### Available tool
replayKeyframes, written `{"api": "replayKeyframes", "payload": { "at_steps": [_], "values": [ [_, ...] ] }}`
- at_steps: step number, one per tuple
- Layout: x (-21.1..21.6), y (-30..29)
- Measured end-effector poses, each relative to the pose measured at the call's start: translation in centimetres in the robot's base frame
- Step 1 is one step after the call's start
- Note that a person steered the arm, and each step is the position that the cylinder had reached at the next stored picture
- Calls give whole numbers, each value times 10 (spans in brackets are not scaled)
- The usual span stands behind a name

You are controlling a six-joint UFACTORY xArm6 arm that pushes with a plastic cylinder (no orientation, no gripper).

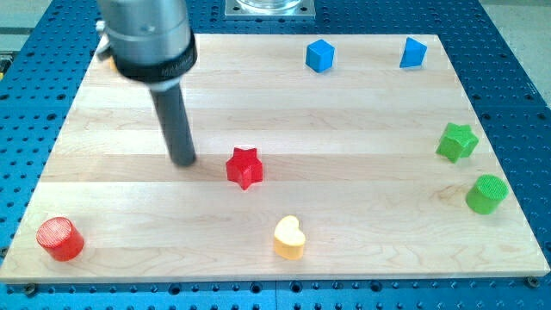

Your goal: Move the red star diagonally to the top left of the yellow heart

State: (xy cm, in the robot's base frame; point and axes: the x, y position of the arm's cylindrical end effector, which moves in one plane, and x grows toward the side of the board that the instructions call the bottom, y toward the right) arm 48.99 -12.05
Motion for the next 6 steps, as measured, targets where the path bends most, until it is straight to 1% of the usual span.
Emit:
{"api": "replayKeyframes", "payload": {
  "at_steps": [1, 2, 3, 4, 5, 6],
  "values": [
    [34, 37],
    [37, 85],
    [32, 139],
    [30, 162],
    [27, 203],
    [2, 253]
  ]
}}
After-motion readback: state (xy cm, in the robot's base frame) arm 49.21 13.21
